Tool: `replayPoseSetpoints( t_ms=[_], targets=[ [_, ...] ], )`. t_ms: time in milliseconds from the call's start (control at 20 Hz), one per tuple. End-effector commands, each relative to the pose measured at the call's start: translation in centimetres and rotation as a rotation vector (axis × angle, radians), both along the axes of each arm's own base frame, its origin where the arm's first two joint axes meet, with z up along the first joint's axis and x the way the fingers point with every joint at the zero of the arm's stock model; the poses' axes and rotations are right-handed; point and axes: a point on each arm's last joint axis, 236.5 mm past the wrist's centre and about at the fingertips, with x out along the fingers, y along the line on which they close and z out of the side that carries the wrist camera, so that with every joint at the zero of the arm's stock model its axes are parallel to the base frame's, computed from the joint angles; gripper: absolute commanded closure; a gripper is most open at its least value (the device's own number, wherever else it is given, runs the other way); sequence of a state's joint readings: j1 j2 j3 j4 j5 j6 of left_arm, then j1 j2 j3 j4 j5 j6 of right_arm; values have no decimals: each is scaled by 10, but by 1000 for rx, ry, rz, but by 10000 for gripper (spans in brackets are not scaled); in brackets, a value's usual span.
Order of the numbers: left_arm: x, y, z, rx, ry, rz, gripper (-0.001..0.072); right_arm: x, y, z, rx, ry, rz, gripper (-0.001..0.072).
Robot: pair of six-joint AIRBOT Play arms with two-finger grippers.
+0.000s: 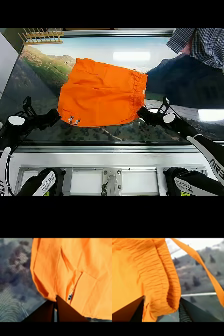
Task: Fold the clothes and pants, and hang the long-sleeved shirts on hangers.
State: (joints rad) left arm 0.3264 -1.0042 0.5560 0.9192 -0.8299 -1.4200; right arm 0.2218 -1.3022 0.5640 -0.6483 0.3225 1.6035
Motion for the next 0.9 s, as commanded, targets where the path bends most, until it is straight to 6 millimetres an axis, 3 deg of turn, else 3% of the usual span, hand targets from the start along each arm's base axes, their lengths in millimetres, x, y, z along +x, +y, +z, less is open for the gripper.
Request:
replayPoseSetpoints(
  t_ms=[0, 50, 100, 150, 200, 250, 300, 400, 450, 500, 550, 650, 750, 850],
  targets=[
    [0, 0, 0, 1, -1, 0, 701, 6, 7, -7, -14, -11, -5, 246],
    [0, 0, 0, 1, -1, 0, 701, 8, 8, -7, -13, -10, -5, 253],
    [0, 0, 0, 2, -1, -1, 701, 11, 9, -6, -15, -18, -8, 316],
    [0, 0, 0, 2, -1, 0, 701, 16, 9, -4, -18, -30, -10, 472],
    [0, 0, 0, 1, -1, 0, 701, 20, 8, -1, -21, -43, -15, 538],
    [0, 0, 0, 1, -1, 0, 701, 24, 8, 2, -24, -57, -16, 652],
    [0, 0, 0, 1, -1, 0, 701, 27, 9, 5, -35, -74, 2, 696],
    [4, 2, 7, 8, -18, 0, 702, 32, 14, 16, -65, -122, 84, 697],
    [15, 6, 25, 26, -68, 0, 702, 36, 16, 30, -85, -161, 133, 697],
    [27, 10, 51, 50, -139, 1, 702, 42, 17, 51, -113, -214, 196, 698],
    [43, 15, 91, 82, -239, 1, 702, 48, 16, 77, -145, -267, 255, 698],
    [63, 21, 193, 157, -474, 1, 702, 58, 6, 151, -237, -397, 370, 698],
    [57, 18, 308, 234, -724, 4, 702, 52, -4, 237, -329, -537, 437, 698],
    [25, 8, 410, 310, -954, 6, 702, 30, -8, 326, -393, -699, 458, 698]
  ],
)
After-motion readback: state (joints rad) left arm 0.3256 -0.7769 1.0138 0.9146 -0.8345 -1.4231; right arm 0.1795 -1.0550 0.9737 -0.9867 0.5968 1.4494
